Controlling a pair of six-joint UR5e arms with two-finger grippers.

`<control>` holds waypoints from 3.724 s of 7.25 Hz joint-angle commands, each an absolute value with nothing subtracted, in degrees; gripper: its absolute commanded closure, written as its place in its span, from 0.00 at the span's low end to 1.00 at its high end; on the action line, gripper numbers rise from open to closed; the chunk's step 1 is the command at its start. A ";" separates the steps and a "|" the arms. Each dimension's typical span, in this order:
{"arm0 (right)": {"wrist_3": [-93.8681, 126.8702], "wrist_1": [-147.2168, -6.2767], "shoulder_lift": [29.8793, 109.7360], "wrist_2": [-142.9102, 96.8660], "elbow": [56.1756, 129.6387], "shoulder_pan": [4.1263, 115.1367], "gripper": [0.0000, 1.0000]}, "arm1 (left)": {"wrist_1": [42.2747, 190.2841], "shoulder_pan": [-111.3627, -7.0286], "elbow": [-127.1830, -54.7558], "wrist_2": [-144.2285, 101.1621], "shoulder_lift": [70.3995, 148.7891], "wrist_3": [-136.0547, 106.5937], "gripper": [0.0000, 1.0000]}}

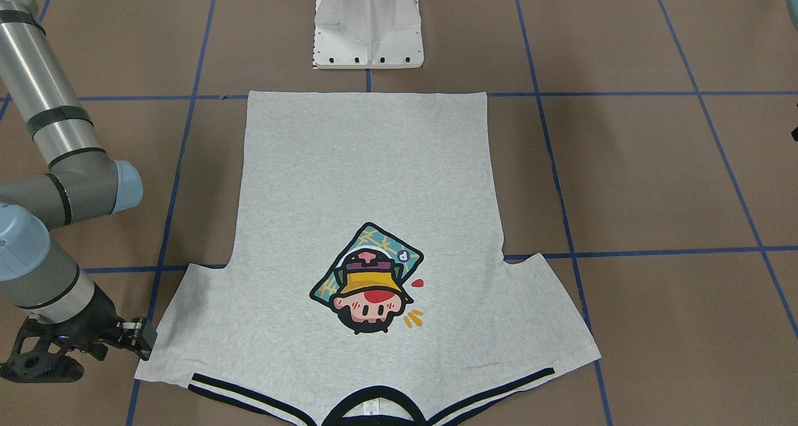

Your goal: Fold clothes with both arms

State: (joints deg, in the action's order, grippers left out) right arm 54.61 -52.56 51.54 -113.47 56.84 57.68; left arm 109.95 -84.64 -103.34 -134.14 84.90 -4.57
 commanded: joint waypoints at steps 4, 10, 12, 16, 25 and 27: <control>68.99 -42.28 47.55 -108.20 46.67 56.43 0.26 | 109.95 -84.64 -103.53 -134.12 84.90 -4.57 0.00; 70.49 -42.28 48.08 -108.37 46.93 55.72 0.38 | 109.86 -84.64 -103.80 -134.12 84.99 -4.57 0.00; 70.49 -42.28 48.34 -108.37 46.93 55.72 0.39 | 109.86 -84.64 -103.89 -134.12 85.08 -4.57 0.00; 70.40 -42.36 48.52 -108.63 47.28 55.81 1.00 | 109.78 -84.64 -104.32 -134.21 85.08 -4.57 0.00; 76.63 -48.87 40.75 -101.64 55.70 46.34 1.00 | 109.60 -84.64 -104.33 -135.70 85.08 -4.57 0.00; 77.96 -48.78 33.33 -96.52 45.48 44.83 1.00 | 109.43 -84.64 -105.11 -135.70 84.99 -4.57 0.00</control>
